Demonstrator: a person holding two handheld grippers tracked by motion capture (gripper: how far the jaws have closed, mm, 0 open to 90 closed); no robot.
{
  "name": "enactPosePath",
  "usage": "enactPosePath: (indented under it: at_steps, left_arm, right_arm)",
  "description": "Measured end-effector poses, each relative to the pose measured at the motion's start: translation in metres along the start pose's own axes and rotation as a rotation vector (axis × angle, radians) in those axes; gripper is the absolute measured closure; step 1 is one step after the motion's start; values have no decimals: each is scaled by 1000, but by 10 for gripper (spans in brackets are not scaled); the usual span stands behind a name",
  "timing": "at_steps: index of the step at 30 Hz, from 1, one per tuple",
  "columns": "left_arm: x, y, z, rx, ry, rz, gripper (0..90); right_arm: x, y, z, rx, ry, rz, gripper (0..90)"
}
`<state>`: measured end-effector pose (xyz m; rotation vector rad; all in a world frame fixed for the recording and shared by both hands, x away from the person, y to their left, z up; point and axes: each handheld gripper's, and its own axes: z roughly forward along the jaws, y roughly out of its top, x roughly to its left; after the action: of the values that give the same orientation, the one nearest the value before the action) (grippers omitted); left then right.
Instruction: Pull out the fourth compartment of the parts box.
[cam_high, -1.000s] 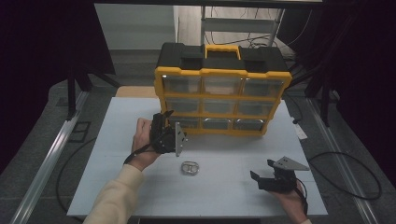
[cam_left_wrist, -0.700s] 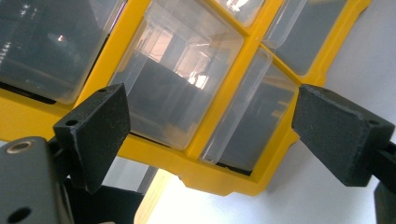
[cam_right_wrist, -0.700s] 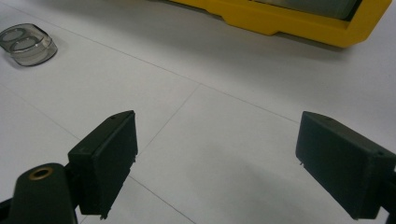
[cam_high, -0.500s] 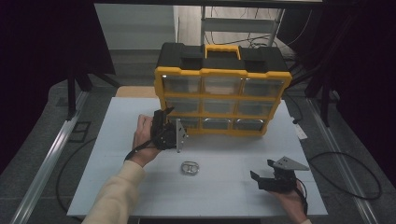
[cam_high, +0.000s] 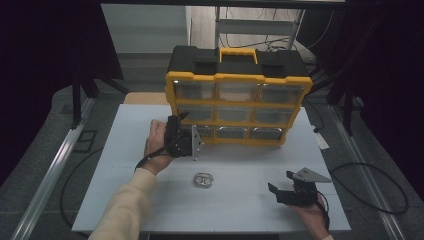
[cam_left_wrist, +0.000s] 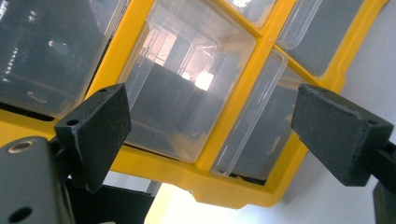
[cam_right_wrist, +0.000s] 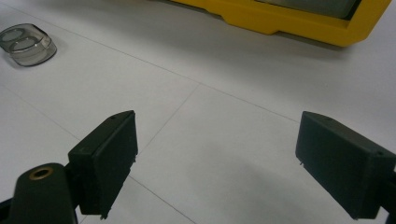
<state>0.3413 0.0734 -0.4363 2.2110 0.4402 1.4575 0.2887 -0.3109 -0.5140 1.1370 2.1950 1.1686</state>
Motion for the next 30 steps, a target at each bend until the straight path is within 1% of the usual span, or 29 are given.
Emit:
enactPosePath:
  at_steps: [9,12,23,30]
  left_arm:
    - [3,1,2,1,9,0,131]
    - [4,1,3,8,15,5,132]
    - [8,6,8,8,36,21,133]
    - [8,7,12,7,49,32,139]
  right_arm:
    - [0,0,0,2,0,1,137]
    - [0,0,0,2,0,2,137]
    - [-1,0,0,1,1,3,137]
    - [-1,0,0,0,0,6,138]
